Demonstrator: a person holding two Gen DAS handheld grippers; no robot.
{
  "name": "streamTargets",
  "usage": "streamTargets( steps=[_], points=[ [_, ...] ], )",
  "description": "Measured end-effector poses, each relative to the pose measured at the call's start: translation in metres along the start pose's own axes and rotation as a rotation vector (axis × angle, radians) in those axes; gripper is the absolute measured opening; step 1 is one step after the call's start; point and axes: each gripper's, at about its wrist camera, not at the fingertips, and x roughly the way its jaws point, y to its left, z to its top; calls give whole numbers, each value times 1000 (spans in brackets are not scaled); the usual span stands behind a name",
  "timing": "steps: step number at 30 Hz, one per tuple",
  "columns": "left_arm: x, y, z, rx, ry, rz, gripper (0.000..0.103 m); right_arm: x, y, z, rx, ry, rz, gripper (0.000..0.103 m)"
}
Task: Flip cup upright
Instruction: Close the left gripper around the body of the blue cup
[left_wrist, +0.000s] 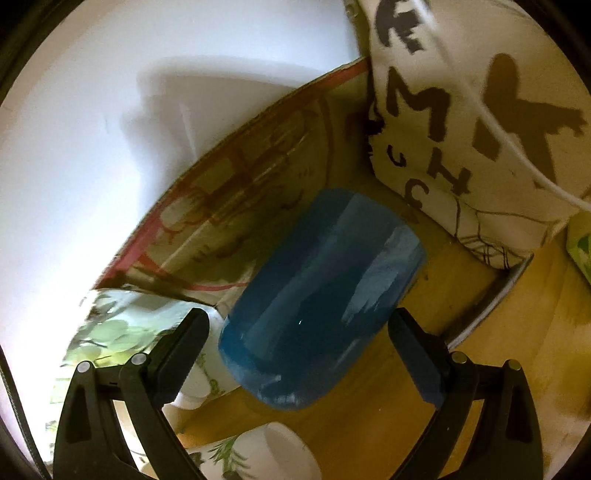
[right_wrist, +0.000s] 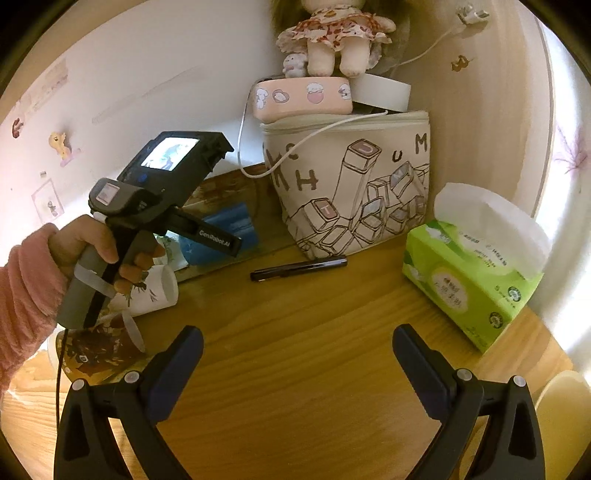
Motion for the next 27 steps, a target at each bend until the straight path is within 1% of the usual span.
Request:
streamTargets(
  steps=[5, 7, 8, 11, 13, 17, 21, 23, 27],
  points=[
    [12, 0, 6, -31, -3, -6, 98, -2, -2, 1, 14, 0, 3, 103],
    [14, -1, 9, -27, -7, -17, 92, -2, -1, 2, 9, -1, -2, 103],
    [15, -2, 10, -27, -4, -26, 87, -3, -1, 2, 8, -1, -3, 103],
    [18, -3, 14, -37, -3, -27, 87, -4, 0, 3, 6, -3, -6, 103],
    [9, -14, 15, -38, -3, -24, 87, -5, 0, 3, 6, -3, -7, 103],
    [3, -20, 13, -29, 3, -13, 86, -8, 1, 3, -5, -5, -12, 103],
    [4, -23, 13, -53, 26, -20, 85, -12, 2, 3, -12, -16, -14, 103],
    [1, -19, 15, -67, 36, -32, 85, -15, 3, 3, -14, -19, -15, 103],
    [-5, -16, 15, -75, 37, -26, 84, -21, 4, 1, -21, -19, -14, 103]
  ],
)
